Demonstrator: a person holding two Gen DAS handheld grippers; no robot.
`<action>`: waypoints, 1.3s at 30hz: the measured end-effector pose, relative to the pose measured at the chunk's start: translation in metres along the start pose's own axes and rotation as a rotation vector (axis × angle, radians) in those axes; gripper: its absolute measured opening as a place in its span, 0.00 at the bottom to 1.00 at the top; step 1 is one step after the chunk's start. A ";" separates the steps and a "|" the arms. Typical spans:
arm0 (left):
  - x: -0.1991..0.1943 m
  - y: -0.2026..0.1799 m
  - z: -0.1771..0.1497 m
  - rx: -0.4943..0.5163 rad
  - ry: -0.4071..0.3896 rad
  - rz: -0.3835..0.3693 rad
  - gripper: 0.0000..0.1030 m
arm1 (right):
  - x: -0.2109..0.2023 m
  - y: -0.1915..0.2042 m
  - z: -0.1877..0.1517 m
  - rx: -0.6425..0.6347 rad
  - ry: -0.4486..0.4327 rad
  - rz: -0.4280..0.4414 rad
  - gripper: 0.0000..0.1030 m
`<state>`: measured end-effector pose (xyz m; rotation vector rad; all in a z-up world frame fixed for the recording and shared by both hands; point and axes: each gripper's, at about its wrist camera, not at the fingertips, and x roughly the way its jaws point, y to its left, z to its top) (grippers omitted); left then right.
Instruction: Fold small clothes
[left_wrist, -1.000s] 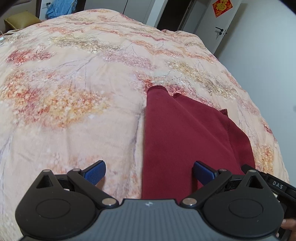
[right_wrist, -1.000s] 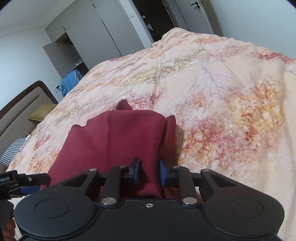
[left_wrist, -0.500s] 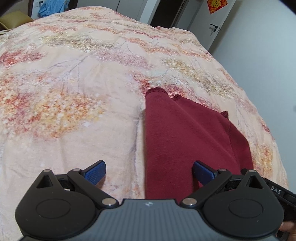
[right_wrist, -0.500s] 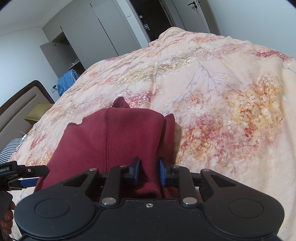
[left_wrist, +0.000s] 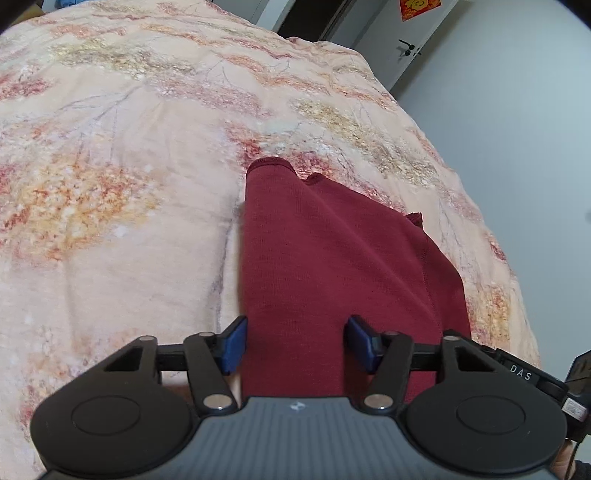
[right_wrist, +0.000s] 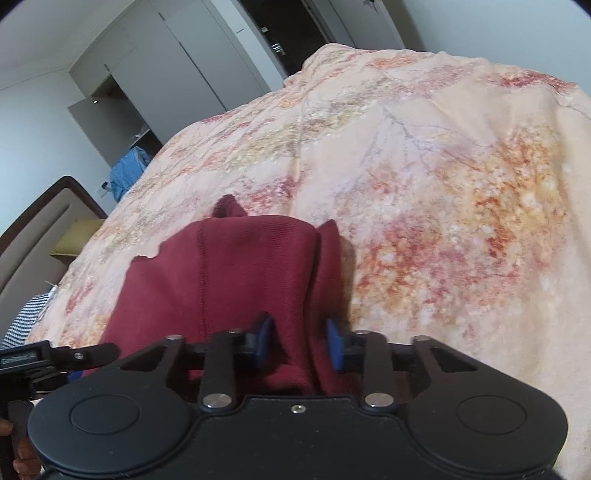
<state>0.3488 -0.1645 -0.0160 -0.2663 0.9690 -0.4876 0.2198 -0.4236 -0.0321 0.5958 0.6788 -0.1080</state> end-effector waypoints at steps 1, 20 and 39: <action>-0.001 -0.002 0.000 0.013 -0.001 0.004 0.55 | -0.001 0.004 0.001 -0.017 -0.002 -0.002 0.22; -0.067 -0.013 0.022 0.104 -0.202 0.022 0.28 | -0.030 0.102 0.025 -0.291 -0.156 0.179 0.14; -0.069 0.077 0.017 -0.094 -0.219 0.186 0.39 | 0.066 0.131 0.011 -0.229 -0.044 0.134 0.15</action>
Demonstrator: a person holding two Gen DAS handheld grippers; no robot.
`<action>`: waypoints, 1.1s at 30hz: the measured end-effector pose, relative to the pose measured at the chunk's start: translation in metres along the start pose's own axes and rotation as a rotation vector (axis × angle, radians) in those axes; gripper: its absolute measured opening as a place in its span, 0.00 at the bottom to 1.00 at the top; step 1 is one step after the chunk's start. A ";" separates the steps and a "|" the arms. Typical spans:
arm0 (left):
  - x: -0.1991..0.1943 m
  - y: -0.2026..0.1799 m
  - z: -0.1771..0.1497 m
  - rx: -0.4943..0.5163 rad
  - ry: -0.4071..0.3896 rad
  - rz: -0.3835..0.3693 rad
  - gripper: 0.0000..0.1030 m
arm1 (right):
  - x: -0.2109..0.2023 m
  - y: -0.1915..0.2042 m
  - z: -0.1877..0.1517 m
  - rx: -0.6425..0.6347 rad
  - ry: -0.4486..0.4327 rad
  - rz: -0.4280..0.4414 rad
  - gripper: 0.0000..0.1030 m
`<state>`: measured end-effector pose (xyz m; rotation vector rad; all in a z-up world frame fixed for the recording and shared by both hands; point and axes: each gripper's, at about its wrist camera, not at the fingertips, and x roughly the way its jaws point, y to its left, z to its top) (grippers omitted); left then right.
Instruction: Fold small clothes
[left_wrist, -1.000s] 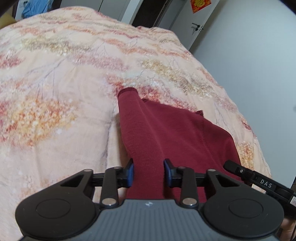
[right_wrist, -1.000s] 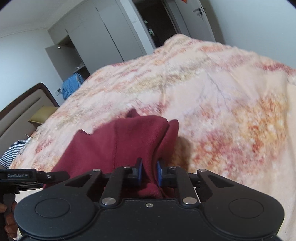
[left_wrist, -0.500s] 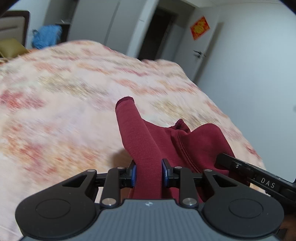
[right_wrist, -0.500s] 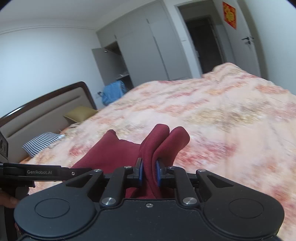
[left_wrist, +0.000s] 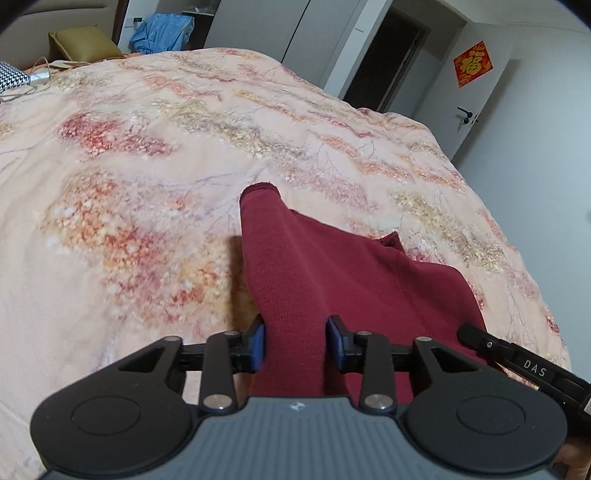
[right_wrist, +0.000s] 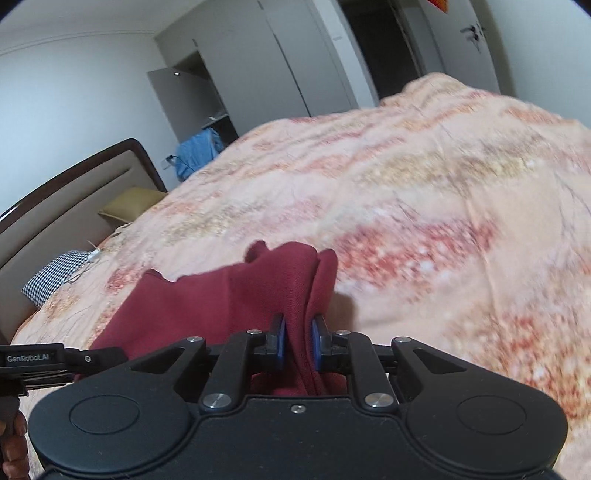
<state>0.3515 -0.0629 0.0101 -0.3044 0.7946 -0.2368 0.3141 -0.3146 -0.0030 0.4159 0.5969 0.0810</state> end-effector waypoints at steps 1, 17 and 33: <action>0.000 0.000 0.000 0.000 0.000 0.002 0.40 | 0.000 -0.001 -0.001 -0.001 0.002 -0.001 0.15; -0.047 -0.020 0.000 0.046 -0.065 0.073 0.91 | -0.047 0.021 0.009 -0.101 -0.077 -0.013 0.45; -0.167 -0.046 -0.046 0.151 -0.252 0.136 1.00 | -0.172 0.074 -0.021 -0.270 -0.270 0.048 0.97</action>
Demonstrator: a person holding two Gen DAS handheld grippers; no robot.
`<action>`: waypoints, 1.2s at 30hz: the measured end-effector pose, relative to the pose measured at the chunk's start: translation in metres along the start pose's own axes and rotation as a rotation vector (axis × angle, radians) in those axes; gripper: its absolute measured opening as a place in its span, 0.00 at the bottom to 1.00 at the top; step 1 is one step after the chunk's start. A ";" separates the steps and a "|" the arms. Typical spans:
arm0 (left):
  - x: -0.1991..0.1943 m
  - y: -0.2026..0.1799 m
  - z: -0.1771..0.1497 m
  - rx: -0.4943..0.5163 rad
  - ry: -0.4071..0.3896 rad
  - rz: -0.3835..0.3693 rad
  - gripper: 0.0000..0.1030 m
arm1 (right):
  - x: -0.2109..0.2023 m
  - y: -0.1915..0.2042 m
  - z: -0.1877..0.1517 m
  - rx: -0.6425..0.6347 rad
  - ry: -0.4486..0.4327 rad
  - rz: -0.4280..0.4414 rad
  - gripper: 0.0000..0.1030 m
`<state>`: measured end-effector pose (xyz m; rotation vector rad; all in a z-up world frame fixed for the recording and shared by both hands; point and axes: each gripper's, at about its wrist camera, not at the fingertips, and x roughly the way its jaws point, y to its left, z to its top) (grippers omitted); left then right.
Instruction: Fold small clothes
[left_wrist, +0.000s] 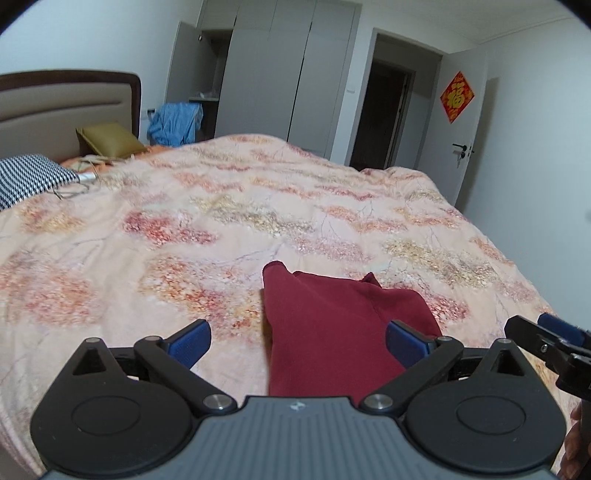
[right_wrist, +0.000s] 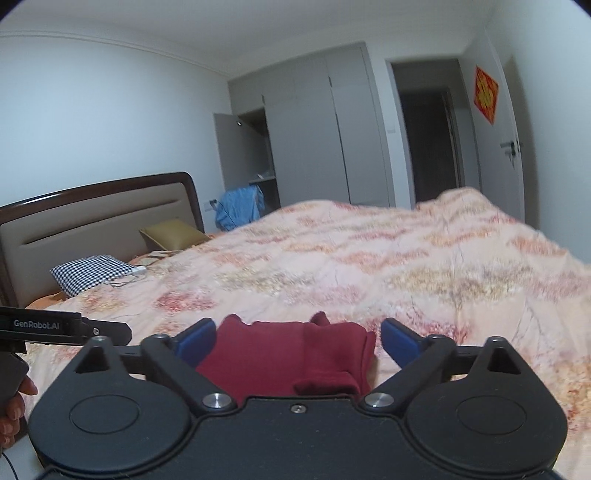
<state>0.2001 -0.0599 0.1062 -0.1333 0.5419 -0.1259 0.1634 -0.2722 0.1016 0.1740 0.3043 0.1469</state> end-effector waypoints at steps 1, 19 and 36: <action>-0.008 0.000 -0.004 0.005 -0.009 0.003 1.00 | -0.008 0.004 -0.001 -0.008 -0.009 -0.001 0.97; -0.105 0.006 -0.100 0.067 -0.123 0.015 1.00 | -0.126 0.039 -0.071 -0.014 -0.095 -0.111 0.99; -0.122 0.018 -0.161 0.038 -0.150 0.047 1.00 | -0.151 0.051 -0.137 -0.042 -0.160 -0.219 0.99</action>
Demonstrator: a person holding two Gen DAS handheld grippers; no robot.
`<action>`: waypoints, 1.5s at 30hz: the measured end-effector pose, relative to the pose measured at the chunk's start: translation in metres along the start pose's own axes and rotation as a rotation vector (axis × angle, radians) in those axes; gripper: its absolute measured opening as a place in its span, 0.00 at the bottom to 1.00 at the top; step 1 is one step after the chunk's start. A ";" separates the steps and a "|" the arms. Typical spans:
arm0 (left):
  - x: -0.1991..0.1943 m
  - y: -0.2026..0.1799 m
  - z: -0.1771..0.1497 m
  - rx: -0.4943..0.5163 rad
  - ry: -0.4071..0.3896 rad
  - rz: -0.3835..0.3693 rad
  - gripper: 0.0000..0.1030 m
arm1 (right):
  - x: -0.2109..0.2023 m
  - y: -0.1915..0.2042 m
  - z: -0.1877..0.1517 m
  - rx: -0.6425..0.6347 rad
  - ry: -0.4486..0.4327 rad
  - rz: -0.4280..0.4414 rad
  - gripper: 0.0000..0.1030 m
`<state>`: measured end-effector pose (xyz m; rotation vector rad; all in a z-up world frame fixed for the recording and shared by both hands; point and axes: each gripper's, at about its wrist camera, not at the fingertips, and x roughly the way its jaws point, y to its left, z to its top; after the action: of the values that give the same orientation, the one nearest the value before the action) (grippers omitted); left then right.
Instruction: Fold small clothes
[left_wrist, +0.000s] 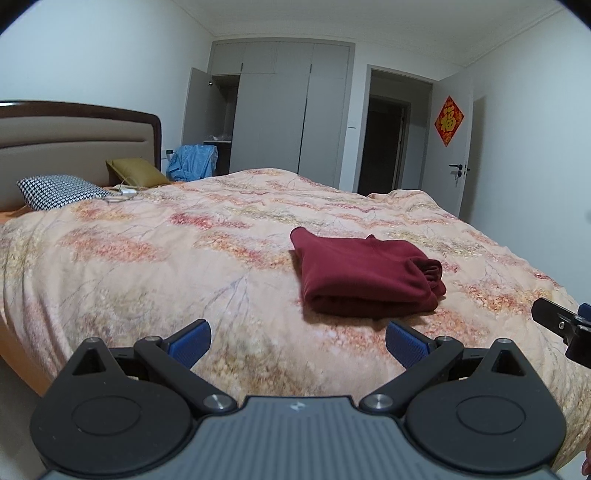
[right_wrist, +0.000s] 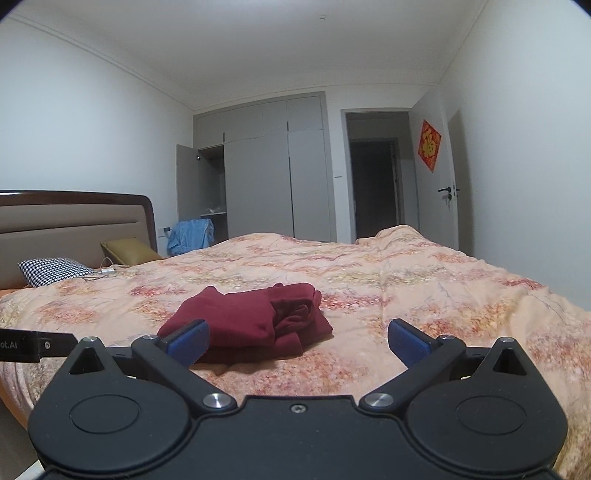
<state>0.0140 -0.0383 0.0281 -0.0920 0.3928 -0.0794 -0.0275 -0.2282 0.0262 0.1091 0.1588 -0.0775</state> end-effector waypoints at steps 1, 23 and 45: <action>0.001 0.002 -0.002 -0.005 0.004 0.002 1.00 | 0.000 0.001 -0.002 -0.001 -0.002 -0.003 0.99; 0.000 -0.001 -0.007 0.011 0.019 -0.003 1.00 | 0.004 0.008 -0.014 -0.012 0.035 0.032 0.99; 0.000 -0.002 -0.012 0.007 0.023 -0.002 1.00 | 0.004 0.008 -0.015 -0.014 0.042 0.038 0.99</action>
<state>0.0092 -0.0406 0.0177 -0.0851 0.4153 -0.0839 -0.0248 -0.2186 0.0120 0.0995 0.1987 -0.0360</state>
